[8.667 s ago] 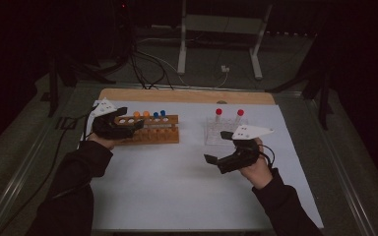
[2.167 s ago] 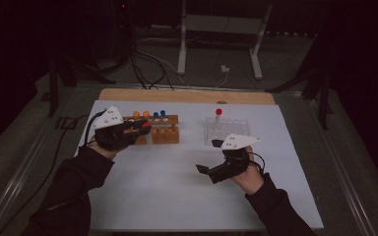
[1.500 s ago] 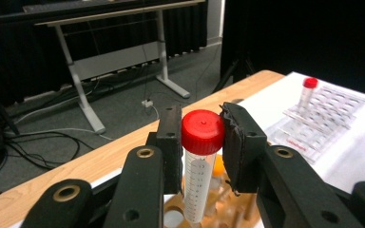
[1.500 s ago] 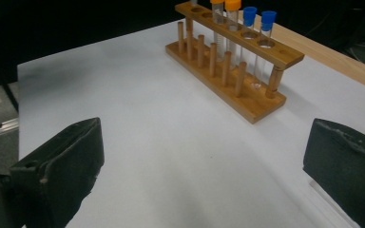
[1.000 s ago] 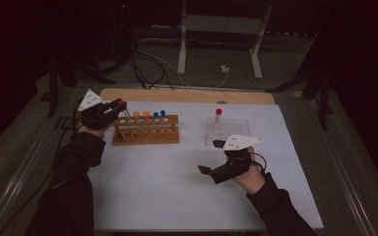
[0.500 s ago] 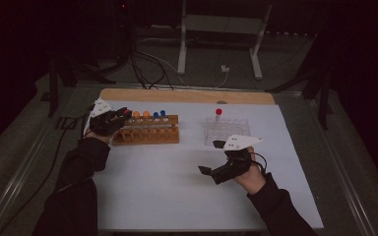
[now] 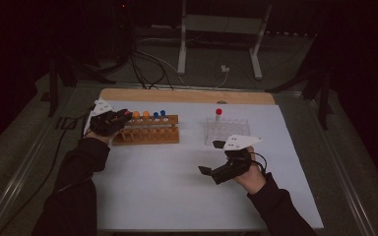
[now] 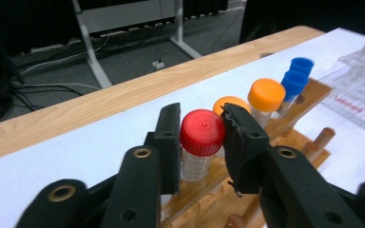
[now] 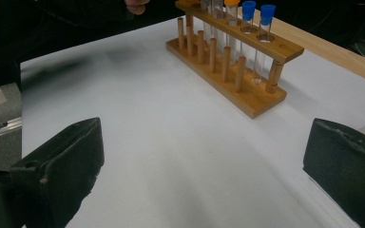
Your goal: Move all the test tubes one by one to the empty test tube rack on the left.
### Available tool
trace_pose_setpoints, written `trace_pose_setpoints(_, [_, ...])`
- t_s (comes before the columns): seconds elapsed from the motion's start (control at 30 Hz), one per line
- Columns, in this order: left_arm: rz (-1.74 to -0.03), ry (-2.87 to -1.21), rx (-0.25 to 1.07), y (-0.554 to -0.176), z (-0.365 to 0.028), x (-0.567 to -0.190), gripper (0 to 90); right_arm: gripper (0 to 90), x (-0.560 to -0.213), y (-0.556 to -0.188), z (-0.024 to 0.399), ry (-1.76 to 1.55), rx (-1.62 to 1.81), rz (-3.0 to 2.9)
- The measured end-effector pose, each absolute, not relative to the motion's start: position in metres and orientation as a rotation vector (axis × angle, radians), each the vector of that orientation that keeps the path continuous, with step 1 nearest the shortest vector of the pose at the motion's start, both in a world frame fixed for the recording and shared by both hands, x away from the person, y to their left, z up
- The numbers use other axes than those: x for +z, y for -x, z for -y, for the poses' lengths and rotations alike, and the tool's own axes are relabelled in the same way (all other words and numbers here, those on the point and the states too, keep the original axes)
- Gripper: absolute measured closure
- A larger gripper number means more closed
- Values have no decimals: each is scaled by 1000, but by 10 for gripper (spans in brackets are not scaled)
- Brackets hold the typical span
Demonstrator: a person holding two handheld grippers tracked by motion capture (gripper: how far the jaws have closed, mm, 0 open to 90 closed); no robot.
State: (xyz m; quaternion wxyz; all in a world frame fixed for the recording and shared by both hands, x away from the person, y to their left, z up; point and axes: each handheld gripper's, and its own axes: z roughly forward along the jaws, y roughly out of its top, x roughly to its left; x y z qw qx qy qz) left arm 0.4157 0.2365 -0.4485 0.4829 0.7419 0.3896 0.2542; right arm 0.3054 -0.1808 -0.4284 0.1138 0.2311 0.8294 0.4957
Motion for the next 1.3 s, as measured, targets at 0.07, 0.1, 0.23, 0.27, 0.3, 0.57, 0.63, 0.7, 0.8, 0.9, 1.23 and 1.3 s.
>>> trace_pose_setpoints(0.07, [-953, -1804, 606, -413, -238, -445, 579, 0, -427, -306, 182, -682, 1460, -2427])
trace_pose_setpoints(0.1, [-948, -1799, 611, -411, -239, -443, 573, 0, -427, -306, 183, -684, 1464, -2424])
trace_pose_setpoints(0.23, [-938, -1779, 583, -402, -240, -434, 419, 0, -424, -307, 186, -689, 1466, -2410])
trace_pose_setpoints(0.27, [-936, -1777, 575, -399, -240, -432, 363, 0, -422, -308, 187, -691, 1466, -2404])
trace_pose_setpoints(0.3, [-934, -1778, 571, -396, -239, -431, 327, 0, -421, -308, 188, -698, 1472, -2397])
trace_pose_setpoints(0.57, [-851, -1764, 478, -369, -231, -421, 49, 0, -410, -324, 203, -756, 1495, -2322])
trace_pose_setpoints(0.63, [-827, -1757, 465, -361, -228, -420, 23, 0, -408, -330, 207, -779, 1487, -2300])
trace_pose_setpoints(0.7, [-818, -1749, 457, -354, -225, -419, 17, 0, -407, -336, 210, -797, 1473, -2280])
trace_pose_setpoints(0.8, [-805, -1756, 439, -345, -221, -420, 15, 0, -410, -349, 216, -836, 1469, -2237])
trace_pose_setpoints(0.9, [-781, -1763, 425, -337, -216, -424, 15, 0, -414, -365, 221, -908, 1435, -2200])
trace_pose_setpoints(1.23, [-733, -1801, 399, -318, -202, -441, 15, 173, -438, -402, 221, -1059, 1275, -2180])
trace_pose_setpoints(1.3, [-723, -1810, 385, -316, -200, -442, 15, 243, -443, -408, 220, -1085, 1243, -2170])
